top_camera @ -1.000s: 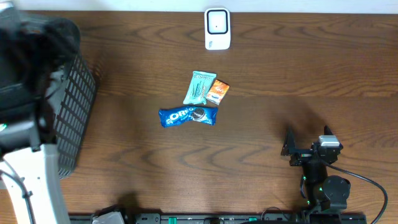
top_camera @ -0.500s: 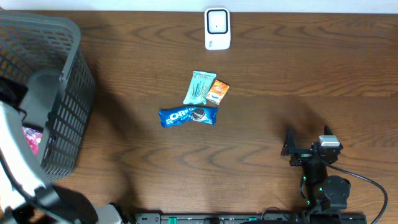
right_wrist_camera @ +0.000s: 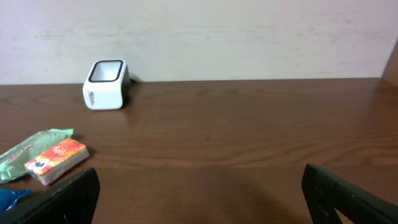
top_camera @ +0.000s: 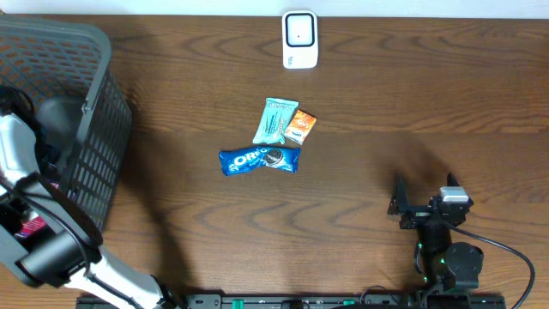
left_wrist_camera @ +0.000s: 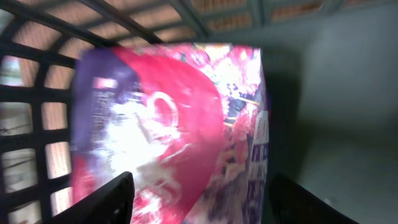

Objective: Scan the item barcode

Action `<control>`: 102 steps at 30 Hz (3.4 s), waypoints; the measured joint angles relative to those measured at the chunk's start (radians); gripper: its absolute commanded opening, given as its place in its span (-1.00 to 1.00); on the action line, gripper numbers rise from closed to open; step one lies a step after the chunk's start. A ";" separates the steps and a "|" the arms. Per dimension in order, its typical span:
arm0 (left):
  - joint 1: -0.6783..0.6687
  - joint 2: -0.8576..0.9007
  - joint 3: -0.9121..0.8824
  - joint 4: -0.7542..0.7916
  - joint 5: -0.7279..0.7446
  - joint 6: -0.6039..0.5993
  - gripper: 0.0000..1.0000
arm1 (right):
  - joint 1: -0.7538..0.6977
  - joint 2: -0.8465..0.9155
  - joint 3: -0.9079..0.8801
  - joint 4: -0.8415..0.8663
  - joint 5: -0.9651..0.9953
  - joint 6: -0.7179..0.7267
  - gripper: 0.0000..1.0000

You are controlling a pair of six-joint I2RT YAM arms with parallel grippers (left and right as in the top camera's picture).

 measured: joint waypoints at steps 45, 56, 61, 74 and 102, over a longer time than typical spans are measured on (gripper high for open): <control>-0.969 -0.643 -0.010 0.425 0.590 0.224 -0.86 | 0.000 0.000 0.000 0.000 0.000 0.000 0.98; -1.231 -0.222 -0.011 0.571 0.481 0.294 -0.85 | 0.000 0.000 0.000 0.000 0.000 0.000 0.98; -1.241 -0.116 -0.011 0.581 0.475 0.240 -0.33 | 0.000 0.000 0.000 0.000 0.000 0.000 0.98; -1.218 -0.265 -0.013 0.561 0.517 0.119 0.27 | 0.000 0.000 0.000 0.000 0.000 0.000 0.99; -0.092 -0.672 -0.011 0.061 0.352 -0.097 0.99 | 0.000 0.000 0.000 0.000 0.000 0.000 0.99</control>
